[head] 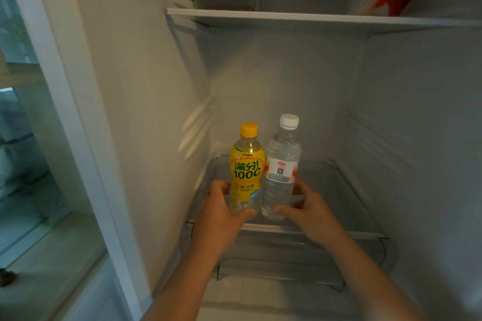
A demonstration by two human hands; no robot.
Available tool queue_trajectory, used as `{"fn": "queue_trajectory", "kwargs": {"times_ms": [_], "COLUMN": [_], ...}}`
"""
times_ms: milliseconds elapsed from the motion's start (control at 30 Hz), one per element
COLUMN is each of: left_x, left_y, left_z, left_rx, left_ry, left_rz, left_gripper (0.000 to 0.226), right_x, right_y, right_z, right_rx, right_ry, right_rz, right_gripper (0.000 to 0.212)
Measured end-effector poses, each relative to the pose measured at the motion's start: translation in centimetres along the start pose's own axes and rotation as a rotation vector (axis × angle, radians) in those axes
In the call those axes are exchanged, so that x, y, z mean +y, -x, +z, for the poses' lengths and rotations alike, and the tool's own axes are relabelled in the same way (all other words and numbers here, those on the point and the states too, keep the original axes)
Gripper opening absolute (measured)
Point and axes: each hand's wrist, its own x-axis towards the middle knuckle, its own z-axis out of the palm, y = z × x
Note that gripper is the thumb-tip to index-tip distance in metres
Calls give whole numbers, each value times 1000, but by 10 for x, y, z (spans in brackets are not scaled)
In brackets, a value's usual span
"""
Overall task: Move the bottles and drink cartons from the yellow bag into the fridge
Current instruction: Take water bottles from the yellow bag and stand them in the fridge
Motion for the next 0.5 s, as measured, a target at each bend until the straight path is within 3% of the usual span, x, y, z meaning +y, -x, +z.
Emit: {"fn": "queue_trajectory", "kwargs": {"times_ms": [233,500], "left_x": [9,9], "left_y": [-26,-69], "left_z": [6,21], "left_rx": [119,203], "left_ry": [-12,-85], "left_rz": [-33,-140], "left_gripper": [59,42], "right_x": [-2,-9], "right_y": [-33,-91], "right_z": [20,41], "right_rx": [77,121], "right_ry": [30,90], "right_rz": [0,39], "right_gripper": [52,59]}}
